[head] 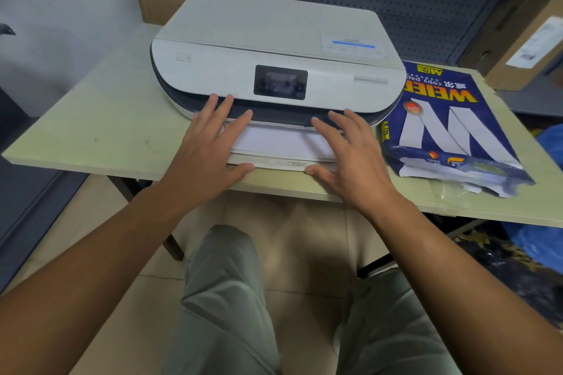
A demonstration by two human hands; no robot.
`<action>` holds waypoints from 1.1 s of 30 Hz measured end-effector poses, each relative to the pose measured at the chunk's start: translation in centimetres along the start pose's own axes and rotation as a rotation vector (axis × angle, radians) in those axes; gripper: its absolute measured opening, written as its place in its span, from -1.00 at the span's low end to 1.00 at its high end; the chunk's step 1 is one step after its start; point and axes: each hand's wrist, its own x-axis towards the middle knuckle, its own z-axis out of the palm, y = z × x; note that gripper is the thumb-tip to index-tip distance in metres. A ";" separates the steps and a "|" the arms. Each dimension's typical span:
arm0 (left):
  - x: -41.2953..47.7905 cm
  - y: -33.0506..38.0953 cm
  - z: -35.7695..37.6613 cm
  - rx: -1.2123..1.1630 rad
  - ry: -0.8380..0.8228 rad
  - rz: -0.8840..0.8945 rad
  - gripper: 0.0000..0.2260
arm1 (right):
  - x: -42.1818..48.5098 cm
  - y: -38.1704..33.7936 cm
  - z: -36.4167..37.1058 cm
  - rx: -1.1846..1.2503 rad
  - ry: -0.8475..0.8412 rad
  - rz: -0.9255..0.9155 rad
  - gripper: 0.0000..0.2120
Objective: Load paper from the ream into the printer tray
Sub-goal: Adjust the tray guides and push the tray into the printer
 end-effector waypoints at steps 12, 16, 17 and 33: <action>1.7 0.1 0.8 0.058 0.052 0.011 -0.18 | 1.6 0.6 0.8 -0.078 0.101 -0.031 -0.09; 2.5 0.2 1.0 0.077 0.060 0.002 -0.20 | 2.2 0.5 1.0 -0.104 0.115 -0.031 -0.13; 2.8 0.2 1.1 0.080 0.064 0.006 -0.22 | 2.3 0.5 1.1 -0.112 0.115 -0.029 -0.14; 4.9 -0.1 2.2 0.239 0.182 0.041 -0.37 | 4.6 1.3 1.4 -0.159 0.169 -0.043 -0.16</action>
